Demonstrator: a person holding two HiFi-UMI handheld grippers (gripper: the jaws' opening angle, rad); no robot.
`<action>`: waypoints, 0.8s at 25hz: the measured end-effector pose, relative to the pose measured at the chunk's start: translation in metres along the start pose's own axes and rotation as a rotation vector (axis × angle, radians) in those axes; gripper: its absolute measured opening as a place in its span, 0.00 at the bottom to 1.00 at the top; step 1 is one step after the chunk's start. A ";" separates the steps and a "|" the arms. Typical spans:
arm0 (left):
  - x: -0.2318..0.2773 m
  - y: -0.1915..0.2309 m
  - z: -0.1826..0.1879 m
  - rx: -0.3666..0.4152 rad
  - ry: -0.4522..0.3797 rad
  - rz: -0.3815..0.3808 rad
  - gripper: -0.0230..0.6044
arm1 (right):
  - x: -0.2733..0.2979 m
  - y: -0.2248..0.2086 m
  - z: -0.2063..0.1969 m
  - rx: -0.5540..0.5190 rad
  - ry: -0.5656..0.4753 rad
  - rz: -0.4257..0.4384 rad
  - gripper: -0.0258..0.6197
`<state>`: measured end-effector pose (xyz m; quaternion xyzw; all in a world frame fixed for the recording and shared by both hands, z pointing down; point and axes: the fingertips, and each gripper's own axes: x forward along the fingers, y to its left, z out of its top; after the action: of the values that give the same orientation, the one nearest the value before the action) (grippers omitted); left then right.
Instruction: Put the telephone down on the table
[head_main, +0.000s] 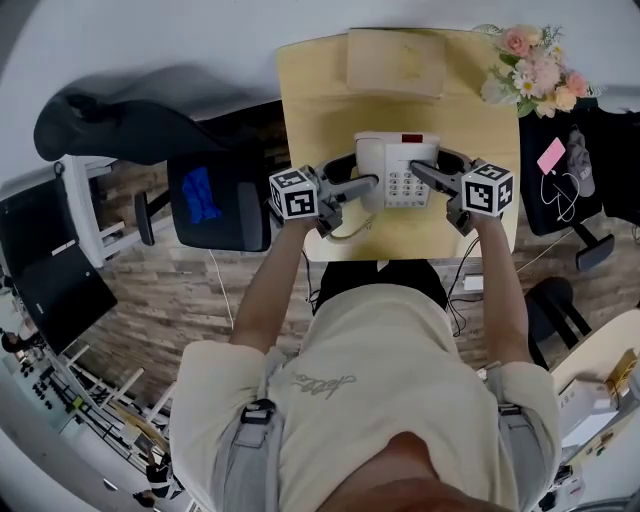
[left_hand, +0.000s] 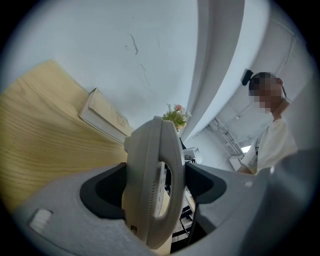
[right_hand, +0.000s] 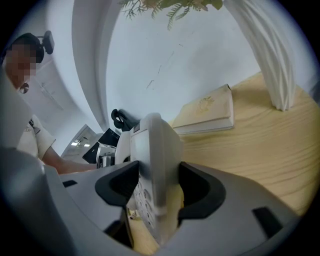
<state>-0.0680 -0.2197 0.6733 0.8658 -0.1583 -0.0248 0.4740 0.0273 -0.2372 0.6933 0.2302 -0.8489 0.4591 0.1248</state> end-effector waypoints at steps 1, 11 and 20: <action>0.001 0.003 -0.001 -0.010 0.002 0.002 0.61 | 0.002 -0.003 -0.001 0.004 0.006 -0.002 0.41; 0.000 0.032 -0.009 -0.085 0.012 0.026 0.61 | 0.021 -0.023 -0.010 0.062 0.051 -0.007 0.41; 0.000 0.052 -0.021 -0.182 0.038 0.044 0.61 | 0.035 -0.039 -0.020 0.102 0.096 -0.011 0.41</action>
<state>-0.0769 -0.2290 0.7279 0.8159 -0.1656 -0.0123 0.5539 0.0165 -0.2488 0.7470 0.2188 -0.8161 0.5116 0.1561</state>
